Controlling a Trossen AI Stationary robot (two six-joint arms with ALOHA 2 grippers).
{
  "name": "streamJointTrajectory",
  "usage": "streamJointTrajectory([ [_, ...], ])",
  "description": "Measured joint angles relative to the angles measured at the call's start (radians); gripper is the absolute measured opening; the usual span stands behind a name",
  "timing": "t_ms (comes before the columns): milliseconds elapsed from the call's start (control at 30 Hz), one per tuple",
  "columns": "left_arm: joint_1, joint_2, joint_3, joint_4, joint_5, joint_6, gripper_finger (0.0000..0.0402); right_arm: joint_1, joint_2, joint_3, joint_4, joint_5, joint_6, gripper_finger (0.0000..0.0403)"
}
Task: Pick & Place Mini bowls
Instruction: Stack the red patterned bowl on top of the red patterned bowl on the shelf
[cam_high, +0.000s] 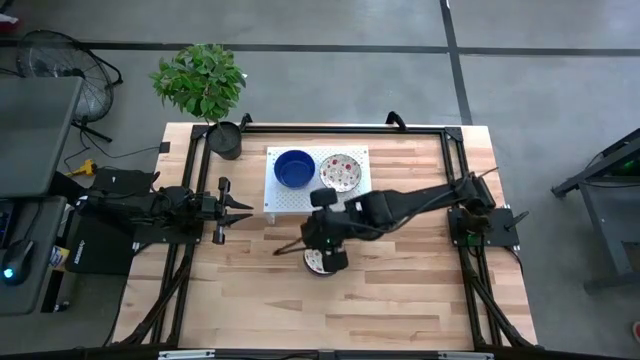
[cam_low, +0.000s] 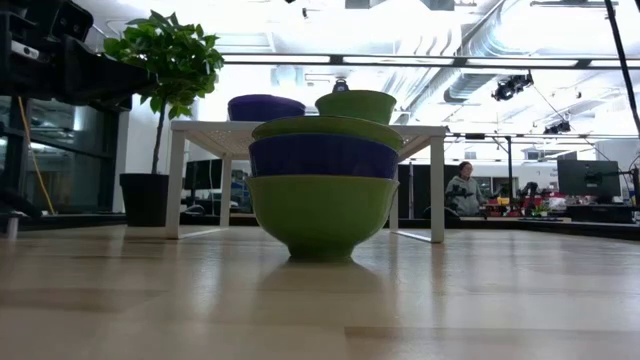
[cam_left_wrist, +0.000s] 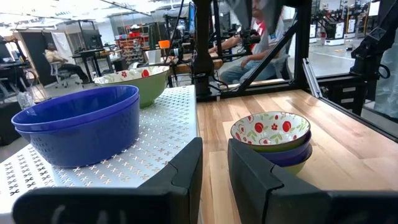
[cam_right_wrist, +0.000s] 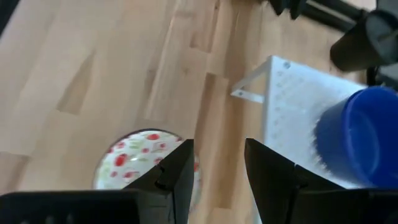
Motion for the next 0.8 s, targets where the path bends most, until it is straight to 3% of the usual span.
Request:
streamJointTrajectory([
  [333, 0.0, 0.0, 0.0, 0.0, 0.0, 0.0, 0.0072, 0.092, 0.06, -0.001, -0.007, -0.036, 0.19, 0.013],
  [800, 0.0, 0.0, 0.0, 0.0, 0.0, 0.0, 0.0072, 0.142, 0.151, -0.001, 0.0, -0.136, 0.287, 0.013],
])
